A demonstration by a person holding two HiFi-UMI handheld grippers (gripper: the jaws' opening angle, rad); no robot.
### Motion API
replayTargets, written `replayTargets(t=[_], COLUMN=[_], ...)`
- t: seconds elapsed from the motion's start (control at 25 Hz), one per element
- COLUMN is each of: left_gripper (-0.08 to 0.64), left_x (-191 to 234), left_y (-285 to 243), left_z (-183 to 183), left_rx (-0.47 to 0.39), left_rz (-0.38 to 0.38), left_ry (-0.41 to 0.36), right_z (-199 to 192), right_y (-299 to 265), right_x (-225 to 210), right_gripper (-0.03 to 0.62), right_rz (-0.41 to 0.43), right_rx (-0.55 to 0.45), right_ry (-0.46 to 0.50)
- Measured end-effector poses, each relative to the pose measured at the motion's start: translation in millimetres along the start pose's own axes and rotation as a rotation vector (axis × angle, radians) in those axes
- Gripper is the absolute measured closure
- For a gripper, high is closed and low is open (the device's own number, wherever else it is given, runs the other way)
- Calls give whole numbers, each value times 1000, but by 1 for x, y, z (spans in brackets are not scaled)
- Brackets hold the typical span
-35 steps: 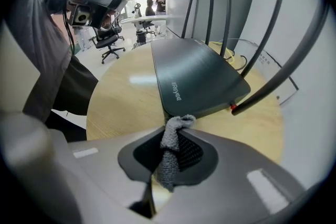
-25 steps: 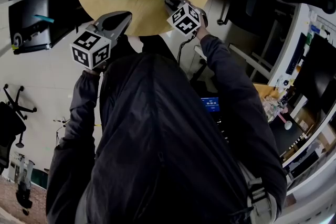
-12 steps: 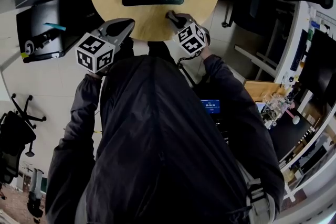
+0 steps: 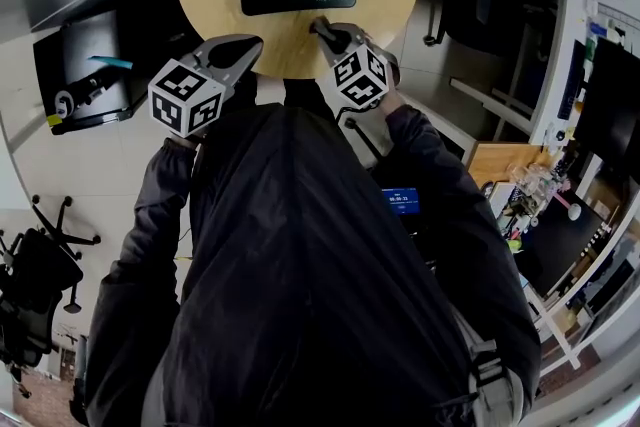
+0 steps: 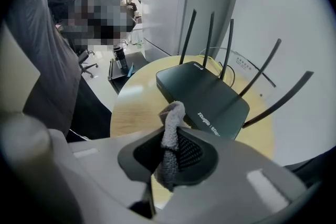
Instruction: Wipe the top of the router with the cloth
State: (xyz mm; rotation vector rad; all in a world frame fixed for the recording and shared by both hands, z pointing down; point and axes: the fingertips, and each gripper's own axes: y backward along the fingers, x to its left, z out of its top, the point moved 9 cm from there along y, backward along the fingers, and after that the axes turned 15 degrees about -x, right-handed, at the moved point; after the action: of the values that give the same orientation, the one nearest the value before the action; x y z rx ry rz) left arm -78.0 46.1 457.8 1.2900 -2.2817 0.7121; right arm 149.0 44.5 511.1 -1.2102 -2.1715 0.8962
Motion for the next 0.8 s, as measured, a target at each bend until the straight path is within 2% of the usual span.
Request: replayTargets(t=[0.28, 0.8], left_gripper=[560, 560], left_x=[-2, -20], left_y=[5, 2], left_z=[-3, -13], left_rx=[-8, -35], left_rz=[7, 39], left_ry=[1, 13], right_z=[-3, -6], right_y=[3, 10], right_x=[6, 6], right_gripper=[561, 561], right_rz=[13, 62], right_rx=[7, -3], right_ry=[-12, 44])
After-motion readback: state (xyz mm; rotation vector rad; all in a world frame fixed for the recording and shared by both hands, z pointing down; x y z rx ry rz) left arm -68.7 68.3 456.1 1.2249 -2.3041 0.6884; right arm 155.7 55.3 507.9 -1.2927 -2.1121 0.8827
